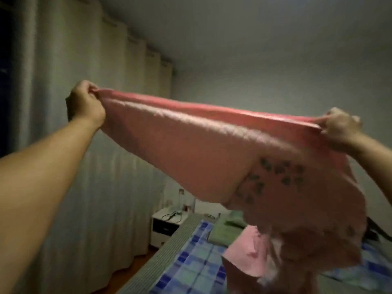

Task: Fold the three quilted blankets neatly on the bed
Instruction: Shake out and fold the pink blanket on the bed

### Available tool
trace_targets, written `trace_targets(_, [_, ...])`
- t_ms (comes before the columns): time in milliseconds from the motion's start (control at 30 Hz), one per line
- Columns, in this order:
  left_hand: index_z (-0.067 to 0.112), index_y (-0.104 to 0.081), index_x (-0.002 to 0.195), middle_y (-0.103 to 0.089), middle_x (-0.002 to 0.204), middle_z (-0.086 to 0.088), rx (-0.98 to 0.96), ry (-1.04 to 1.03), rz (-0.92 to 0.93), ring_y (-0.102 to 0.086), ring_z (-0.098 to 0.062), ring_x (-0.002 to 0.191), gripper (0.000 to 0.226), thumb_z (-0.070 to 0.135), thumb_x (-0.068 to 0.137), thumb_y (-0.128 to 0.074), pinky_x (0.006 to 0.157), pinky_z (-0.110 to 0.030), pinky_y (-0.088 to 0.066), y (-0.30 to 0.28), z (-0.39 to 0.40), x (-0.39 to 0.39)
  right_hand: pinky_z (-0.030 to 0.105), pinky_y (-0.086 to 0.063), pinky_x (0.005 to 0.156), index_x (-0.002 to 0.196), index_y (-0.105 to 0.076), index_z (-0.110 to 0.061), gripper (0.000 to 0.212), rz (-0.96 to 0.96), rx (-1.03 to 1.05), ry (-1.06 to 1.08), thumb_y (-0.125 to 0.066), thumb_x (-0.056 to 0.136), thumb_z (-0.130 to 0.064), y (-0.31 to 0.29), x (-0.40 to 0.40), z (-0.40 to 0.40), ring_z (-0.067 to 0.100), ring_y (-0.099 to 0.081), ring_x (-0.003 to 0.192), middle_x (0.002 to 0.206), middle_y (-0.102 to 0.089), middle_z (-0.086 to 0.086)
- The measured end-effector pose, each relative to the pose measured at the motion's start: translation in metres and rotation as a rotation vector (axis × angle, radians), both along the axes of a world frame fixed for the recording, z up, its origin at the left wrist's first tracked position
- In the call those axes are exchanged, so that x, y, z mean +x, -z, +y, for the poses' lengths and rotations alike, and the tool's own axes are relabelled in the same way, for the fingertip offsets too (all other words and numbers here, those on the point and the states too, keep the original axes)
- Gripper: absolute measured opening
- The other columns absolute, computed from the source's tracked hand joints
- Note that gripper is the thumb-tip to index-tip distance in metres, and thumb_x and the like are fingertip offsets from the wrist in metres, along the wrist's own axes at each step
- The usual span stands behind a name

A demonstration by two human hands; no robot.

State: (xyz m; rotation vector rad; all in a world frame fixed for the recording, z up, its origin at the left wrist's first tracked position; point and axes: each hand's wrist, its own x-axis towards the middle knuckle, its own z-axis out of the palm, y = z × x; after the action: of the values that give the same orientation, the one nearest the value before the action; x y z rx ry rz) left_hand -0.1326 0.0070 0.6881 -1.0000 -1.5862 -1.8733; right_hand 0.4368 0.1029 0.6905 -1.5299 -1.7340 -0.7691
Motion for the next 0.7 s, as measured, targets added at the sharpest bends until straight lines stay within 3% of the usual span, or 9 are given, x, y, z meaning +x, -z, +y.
trace_targets(67, [0.013, -0.063, 0.11, -0.066, 0.117, -0.019, -0.045, 0.036, -0.007, -0.061, -0.037, 0.108, 0.032, 0.007, 0.094, -0.037, 0.09, -0.038, -0.047, 0.02, 0.012, -0.013, 0.039, -0.043, 0.083, 0.12, -0.07, -0.034, 0.029, -0.073, -0.04, 0.099, -0.062, 0.093, -0.028, 0.026, 0.0, -0.023, 0.037, -0.062, 0.096, 0.078, -0.043, 0.002])
trace_targets(200, [0.012, -0.064, 0.112, -0.066, 0.116, -0.021, -0.124, 0.167, -0.048, -0.06, -0.038, 0.108, 0.031, 0.006, 0.096, -0.038, 0.089, -0.039, -0.046, 0.08, 0.028, -0.032, 0.041, -0.045, 0.078, 0.109, -0.076, -0.019, 0.033, 0.13, 0.07, 0.054, -0.064, 0.084, -0.001, 0.092, -0.025, -0.049, 0.042, -0.059, 0.083, 0.076, -0.044, 0.005])
trace_targets(267, [0.01, -0.065, 0.112, -0.066, 0.117, -0.021, -0.15, 0.21, -0.146, -0.06, -0.037, 0.108, 0.032, 0.006, 0.096, -0.038, 0.09, -0.039, -0.046, 0.14, 0.036, -0.058, 0.039, -0.048, 0.07, 0.081, -0.078, -0.023, 0.023, 0.054, -0.172, -0.084, -0.075, 0.078, -0.001, 0.157, -0.047, -0.064, 0.037, -0.062, 0.077, 0.072, -0.05, 0.006])
trace_targets(333, [0.01, -0.067, 0.117, -0.066, 0.119, -0.024, -0.308, 0.217, -0.159, -0.061, -0.039, 0.11, 0.034, 0.007, 0.097, -0.04, 0.093, -0.042, -0.047, 0.232, 0.036, -0.093, 0.038, -0.047, 0.063, 0.06, -0.06, -0.023, 0.03, 0.015, -0.538, -0.182, -0.082, 0.076, -0.01, 0.251, -0.056, -0.089, 0.024, -0.06, 0.067, 0.066, -0.054, 0.0])
trace_targets(467, [0.009, -0.069, 0.118, -0.068, 0.117, -0.022, -0.832, 0.34, -0.031, -0.062, -0.044, 0.106, 0.031, 0.002, 0.098, -0.046, 0.093, -0.048, -0.047, 0.443, -0.001, -0.14, 0.035, -0.05, 0.062, 0.066, -0.064, -0.027, 0.018, 0.079, -0.818, -0.141, -0.072, 0.082, -0.026, 0.459, -0.071, -0.163, 0.016, -0.058, 0.066, 0.074, -0.06, -0.005])
trace_targets(533, [0.01, -0.07, 0.112, -0.069, 0.111, -0.02, -0.98, 0.37, -0.141, -0.063, -0.041, 0.101, 0.028, 0.003, 0.097, -0.048, 0.092, -0.049, -0.049, 0.529, -0.034, -0.147, 0.033, -0.049, 0.064, 0.074, -0.068, -0.023, 0.007, 0.061, -0.893, -0.056, -0.07, 0.081, -0.024, 0.544, -0.09, -0.203, 0.019, -0.06, 0.072, 0.08, -0.061, -0.002])
trace_targets(600, [0.008, -0.07, 0.11, -0.069, 0.109, -0.021, -1.133, 0.308, -0.32, -0.063, -0.042, 0.099, 0.023, 0.008, 0.097, -0.05, 0.091, -0.049, -0.051, 0.615, -0.064, -0.161, 0.033, -0.05, 0.057, 0.075, -0.072, -0.021, 0.012, 0.049, -0.899, -0.011, -0.08, 0.07, -0.015, 0.61, -0.119, -0.237, 0.023, -0.061, 0.067, 0.076, -0.06, 0.0])
trace_targets(667, [0.007, -0.068, 0.11, -0.067, 0.103, -0.023, -1.21, 0.246, -0.642, -0.064, -0.041, 0.09, 0.023, 0.01, 0.097, -0.05, 0.085, -0.048, -0.056, 0.676, -0.097, -0.168, 0.034, -0.053, 0.058, 0.078, -0.075, -0.024, 0.02, 0.009, -0.971, -0.008, -0.083, 0.062, -0.014, 0.659, -0.15, -0.267, 0.024, -0.062, 0.068, 0.076, -0.061, -0.001])
trace_targets(700, [0.006, -0.068, 0.107, -0.066, 0.092, -0.022, -1.192, 0.268, -0.819, -0.065, -0.035, 0.076, 0.022, 0.006, 0.097, -0.048, 0.072, -0.042, -0.059, 0.695, -0.116, -0.164, 0.031, -0.052, 0.059, 0.078, -0.075, -0.025, 0.024, -0.044, -1.013, -0.028, -0.084, 0.059, -0.013, 0.68, -0.161, -0.278, 0.024, -0.062, 0.069, 0.075, -0.061, -0.002])
